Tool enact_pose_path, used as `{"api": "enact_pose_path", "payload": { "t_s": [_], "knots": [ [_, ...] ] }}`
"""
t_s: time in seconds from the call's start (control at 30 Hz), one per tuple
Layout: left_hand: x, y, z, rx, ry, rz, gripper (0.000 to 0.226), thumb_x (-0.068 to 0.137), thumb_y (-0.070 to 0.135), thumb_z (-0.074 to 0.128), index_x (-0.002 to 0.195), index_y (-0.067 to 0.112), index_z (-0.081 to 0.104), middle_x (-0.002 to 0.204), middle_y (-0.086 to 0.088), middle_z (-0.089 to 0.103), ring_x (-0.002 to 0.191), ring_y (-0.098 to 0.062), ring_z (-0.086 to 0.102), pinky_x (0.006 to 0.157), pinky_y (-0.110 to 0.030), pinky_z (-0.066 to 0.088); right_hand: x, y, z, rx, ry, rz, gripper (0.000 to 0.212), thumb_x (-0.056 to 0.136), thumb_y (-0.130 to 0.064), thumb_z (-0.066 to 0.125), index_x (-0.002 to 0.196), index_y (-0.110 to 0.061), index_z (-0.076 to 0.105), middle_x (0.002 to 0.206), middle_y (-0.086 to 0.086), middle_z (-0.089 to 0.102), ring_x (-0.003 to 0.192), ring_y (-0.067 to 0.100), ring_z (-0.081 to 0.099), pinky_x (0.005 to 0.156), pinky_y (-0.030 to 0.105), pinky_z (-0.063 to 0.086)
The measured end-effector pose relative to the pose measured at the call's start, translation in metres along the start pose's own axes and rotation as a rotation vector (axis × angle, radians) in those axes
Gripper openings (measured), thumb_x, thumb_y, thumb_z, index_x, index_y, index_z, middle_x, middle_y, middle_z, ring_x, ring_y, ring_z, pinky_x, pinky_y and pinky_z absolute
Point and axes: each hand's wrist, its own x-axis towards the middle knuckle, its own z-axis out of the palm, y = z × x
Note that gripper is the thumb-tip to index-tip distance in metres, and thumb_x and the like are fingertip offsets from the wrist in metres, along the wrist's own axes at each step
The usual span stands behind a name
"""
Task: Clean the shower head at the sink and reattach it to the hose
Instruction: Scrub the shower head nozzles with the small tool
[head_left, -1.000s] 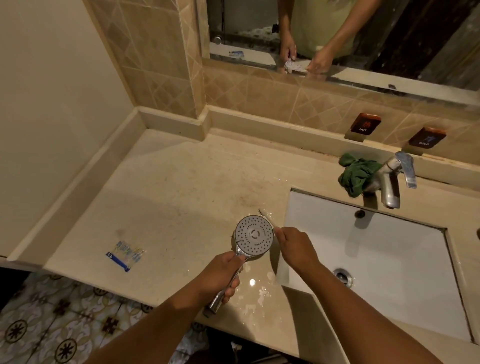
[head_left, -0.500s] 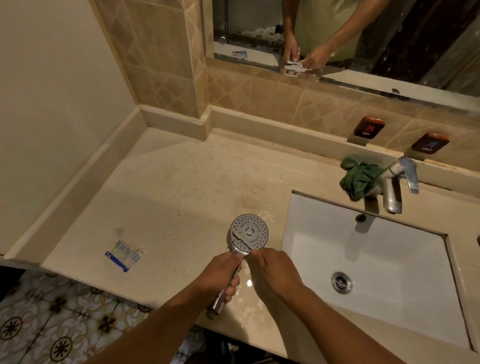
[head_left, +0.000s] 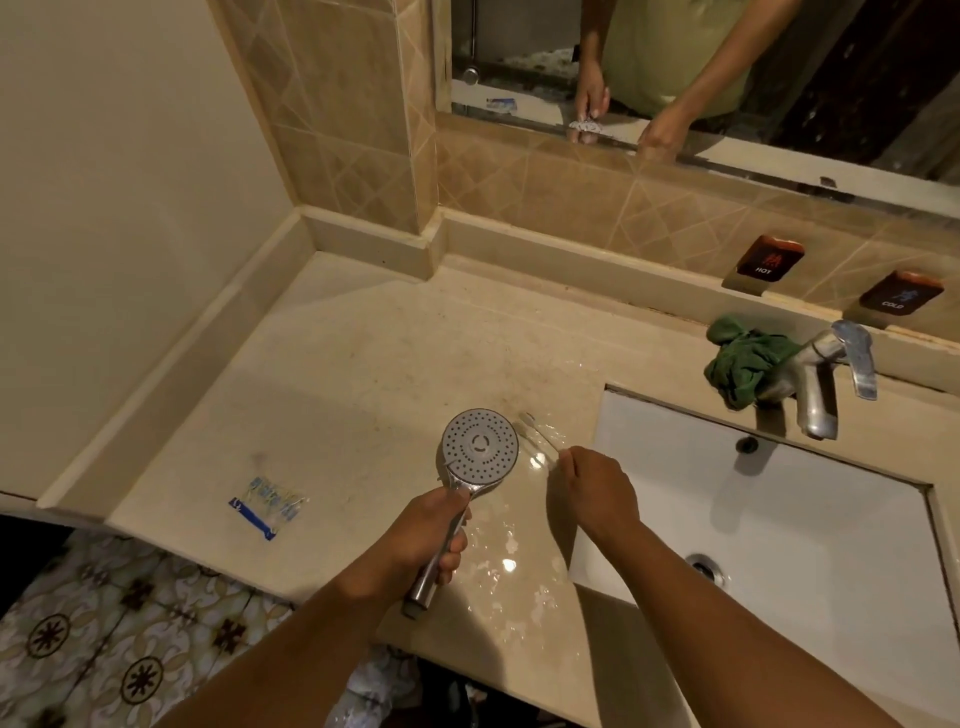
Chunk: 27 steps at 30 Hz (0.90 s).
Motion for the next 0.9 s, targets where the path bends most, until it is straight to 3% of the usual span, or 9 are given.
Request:
{"api": "enact_pose_path", "payload": {
  "t_s": [0.2, 0.37, 0.5, 0.67, 0.9],
  "knots": [
    [-0.002, -0.006, -0.011, 0.008, 0.074, -0.030, 0.036, 0.103, 0.043, 0.044, 0.099, 0.008, 0.051, 0.060, -0.005, 0.052, 0.044, -0.015, 0.046, 0.043, -0.023, 0.041, 0.010, -0.014, 0.015, -0.007, 0.049, -0.095, 0.030, 0.102, -0.021, 0.046, 0.077, -0.011, 0.059, 0.090, 0.008, 0.050, 0.068, 0.016, 0.052, 0.057, 0.024, 0.037],
    [-0.001, -0.013, -0.024, -0.049, 0.146, -0.124, 0.035, 0.099, 0.043, 0.048, 0.096, 0.009, 0.052, 0.056, -0.003, 0.052, 0.039, -0.015, 0.044, 0.040, -0.022, 0.039, 0.020, -0.031, 0.027, 0.093, 0.155, -0.096, 0.008, 0.097, -0.013, 0.055, 0.093, -0.019, 0.056, 0.087, 0.000, 0.052, 0.070, 0.014, 0.053, 0.064, 0.033, 0.053],
    [-0.002, -0.018, -0.035, -0.118, 0.164, -0.124, 0.038, 0.095, 0.049, 0.055, 0.090, 0.011, 0.055, 0.057, -0.005, 0.053, 0.038, -0.015, 0.044, 0.038, -0.020, 0.039, 0.025, -0.032, 0.038, 0.079, 0.188, -0.098, 0.012, 0.096, -0.013, 0.056, 0.087, -0.019, 0.050, 0.083, -0.002, 0.051, 0.071, 0.015, 0.051, 0.063, 0.039, 0.053],
    [0.000, -0.021, -0.040, -0.080, 0.174, -0.100, 0.038, 0.098, 0.050, 0.053, 0.090, 0.013, 0.054, 0.058, -0.005, 0.053, 0.038, -0.015, 0.043, 0.039, -0.020, 0.039, 0.029, -0.032, 0.046, 0.006, 0.219, -0.126, 0.008, 0.095, -0.014, 0.056, 0.089, -0.017, 0.051, 0.086, 0.000, 0.050, 0.074, 0.014, 0.046, 0.062, 0.032, 0.048],
    [0.005, -0.019, -0.036, -0.056, 0.137, -0.080, 0.038, 0.099, 0.048, 0.052, 0.096, 0.010, 0.055, 0.061, -0.005, 0.056, 0.041, -0.015, 0.047, 0.041, -0.023, 0.043, 0.031, -0.032, 0.044, 0.040, 0.202, -0.120, 0.006, 0.096, -0.016, 0.056, 0.092, -0.016, 0.052, 0.090, 0.002, 0.052, 0.078, 0.017, 0.050, 0.069, 0.035, 0.052]
  ]
}}
